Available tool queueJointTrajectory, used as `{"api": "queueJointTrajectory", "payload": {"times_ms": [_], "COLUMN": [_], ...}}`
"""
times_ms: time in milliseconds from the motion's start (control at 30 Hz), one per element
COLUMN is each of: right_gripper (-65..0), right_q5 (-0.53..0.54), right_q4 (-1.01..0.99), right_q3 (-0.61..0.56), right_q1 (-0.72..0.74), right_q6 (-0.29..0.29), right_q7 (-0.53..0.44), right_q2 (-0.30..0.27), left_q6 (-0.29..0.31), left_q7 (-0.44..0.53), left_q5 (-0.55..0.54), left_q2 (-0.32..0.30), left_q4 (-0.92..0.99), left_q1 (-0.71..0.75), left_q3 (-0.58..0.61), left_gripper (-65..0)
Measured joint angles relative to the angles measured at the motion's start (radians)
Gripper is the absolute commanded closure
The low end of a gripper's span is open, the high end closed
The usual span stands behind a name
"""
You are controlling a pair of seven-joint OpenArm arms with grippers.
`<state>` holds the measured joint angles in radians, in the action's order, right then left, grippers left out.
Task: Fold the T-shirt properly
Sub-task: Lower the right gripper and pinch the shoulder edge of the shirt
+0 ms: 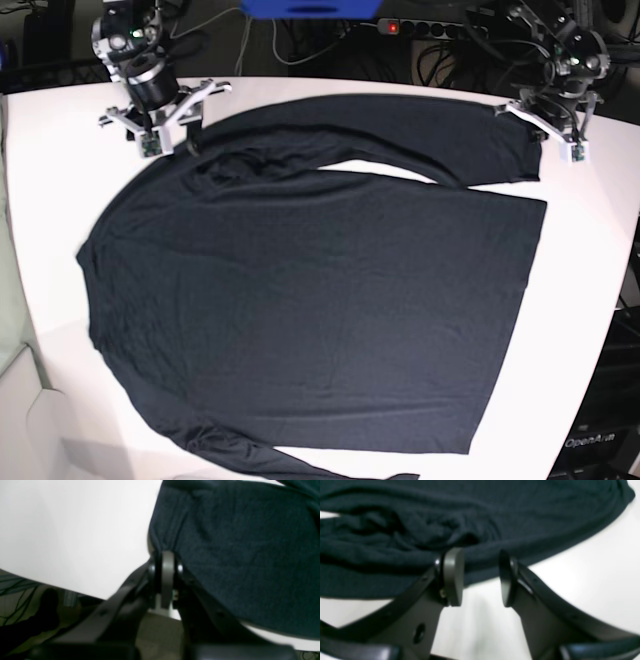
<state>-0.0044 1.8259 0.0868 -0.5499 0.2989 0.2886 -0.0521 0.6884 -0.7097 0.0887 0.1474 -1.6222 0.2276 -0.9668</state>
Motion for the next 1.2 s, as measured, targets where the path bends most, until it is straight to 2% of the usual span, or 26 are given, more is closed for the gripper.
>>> {"api": "queueJointTrajectory", "payload": {"times_ms": [133, 300, 367, 467, 533, 600, 700, 867, 1200], "right_gripper": [-25.2, -25.6, -25.6, -25.6, -25.6, -25.6, -25.6, -25.4, -25.2], "right_q5": [0.000, 0.000, -0.004, -0.003, -0.003, 0.016, 0.129, 0.179, 0.209], "right_q4": [0.000, 0.000, -0.001, -0.002, -0.002, -0.002, -0.011, -0.066, -0.085], "right_q3": [0.004, 0.135, 0.182, 0.250, 0.273, 0.293, 0.320, 0.330, 0.329], "right_q1": [0.002, 0.007, 0.022, 0.045, 0.050, 0.054, 0.077, 0.108, 0.106], "right_q6": [0.000, 0.005, 0.041, 0.133, 0.175, 0.178, 0.185, 0.185, 0.188], "right_q7": [-0.002, -0.005, 0.003, 0.000, 0.029, 0.080, 0.163, 0.243, 0.241], "right_q2": [0.014, 0.120, 0.161, 0.216, 0.213, 0.212, 0.213, 0.208, 0.204], "left_q6": [0.000, 0.000, 0.000, 0.000, 0.000, 0.000, 0.000, 0.000, 0.000], "left_q7": [0.001, 0.003, 0.003, 0.001, 0.001, 0.000, 0.001, 0.001, 0.001], "left_q5": [0.000, 0.000, 0.000, 0.000, 0.000, -0.001, 0.000, 0.000, 0.000], "left_q2": [0.000, 0.000, 0.000, 0.000, 0.000, 0.000, 0.000, 0.000, 0.000], "left_q4": [0.000, 0.000, 0.000, 0.000, -0.001, -0.001, -0.001, -0.001, -0.001], "left_q1": [0.002, 0.002, 0.002, 0.002, 0.002, 0.002, 0.002, 0.002, 0.002], "left_q3": [0.000, 0.000, 0.000, 0.000, 0.000, 0.000, 0.000, 0.000, -0.003], "left_gripper": [0.0, 0.0, 0.0, 0.0, 0.0, 0.0, 0.0, 0.0, 0.0]}}
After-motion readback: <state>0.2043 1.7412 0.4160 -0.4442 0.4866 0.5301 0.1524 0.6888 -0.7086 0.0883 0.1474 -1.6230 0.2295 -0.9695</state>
